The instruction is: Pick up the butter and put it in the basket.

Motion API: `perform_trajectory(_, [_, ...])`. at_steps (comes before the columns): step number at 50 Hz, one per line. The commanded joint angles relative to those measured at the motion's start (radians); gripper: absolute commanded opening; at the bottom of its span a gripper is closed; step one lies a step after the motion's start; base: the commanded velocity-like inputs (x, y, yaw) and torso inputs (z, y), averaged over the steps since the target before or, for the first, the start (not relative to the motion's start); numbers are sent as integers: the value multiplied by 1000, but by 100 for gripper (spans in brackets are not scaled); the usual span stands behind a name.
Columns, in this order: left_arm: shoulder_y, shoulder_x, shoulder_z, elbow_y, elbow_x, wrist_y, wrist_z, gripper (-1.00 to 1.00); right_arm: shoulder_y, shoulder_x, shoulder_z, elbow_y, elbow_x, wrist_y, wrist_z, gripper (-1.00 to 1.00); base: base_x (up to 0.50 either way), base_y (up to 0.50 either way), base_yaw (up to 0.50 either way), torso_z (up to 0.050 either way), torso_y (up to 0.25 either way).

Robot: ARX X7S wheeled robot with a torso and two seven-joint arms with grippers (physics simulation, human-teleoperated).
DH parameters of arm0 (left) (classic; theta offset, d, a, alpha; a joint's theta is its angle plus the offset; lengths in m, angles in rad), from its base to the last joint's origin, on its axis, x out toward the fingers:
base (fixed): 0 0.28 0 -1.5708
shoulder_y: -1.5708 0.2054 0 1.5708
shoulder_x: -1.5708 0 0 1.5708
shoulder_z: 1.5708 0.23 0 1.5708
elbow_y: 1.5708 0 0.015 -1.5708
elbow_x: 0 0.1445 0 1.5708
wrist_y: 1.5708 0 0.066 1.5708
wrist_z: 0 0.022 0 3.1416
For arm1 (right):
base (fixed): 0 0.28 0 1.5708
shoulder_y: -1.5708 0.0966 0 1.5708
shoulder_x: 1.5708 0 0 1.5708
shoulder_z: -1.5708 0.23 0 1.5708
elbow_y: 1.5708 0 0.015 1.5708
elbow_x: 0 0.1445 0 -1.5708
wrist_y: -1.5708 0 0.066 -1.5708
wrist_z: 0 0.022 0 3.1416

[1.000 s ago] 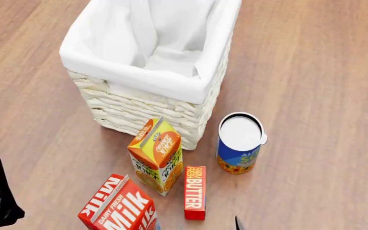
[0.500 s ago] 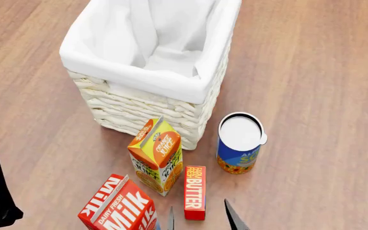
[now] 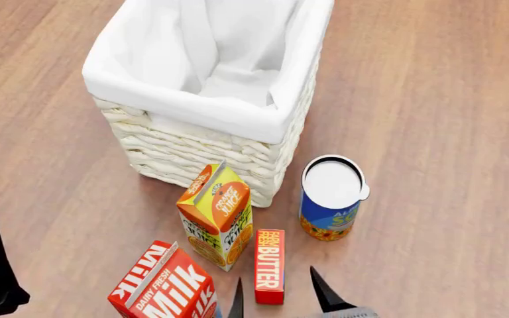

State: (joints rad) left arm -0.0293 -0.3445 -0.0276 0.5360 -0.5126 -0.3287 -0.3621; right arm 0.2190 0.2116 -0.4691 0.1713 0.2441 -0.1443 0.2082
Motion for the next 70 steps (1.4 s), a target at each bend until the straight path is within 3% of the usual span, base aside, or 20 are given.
perform_trajectory(1, [7, -4, -2, 15, -10, -5, -8, 100, 13, 25, -5, -63, 36, 98, -7, 100, 0, 0, 0, 0, 0])
perform_trajectory(70, [35, -31, -15, 86, -66, -14, -35, 100, 107, 7, -22, 60, 95, 199, -11, 100, 0, 0, 0, 0, 0])
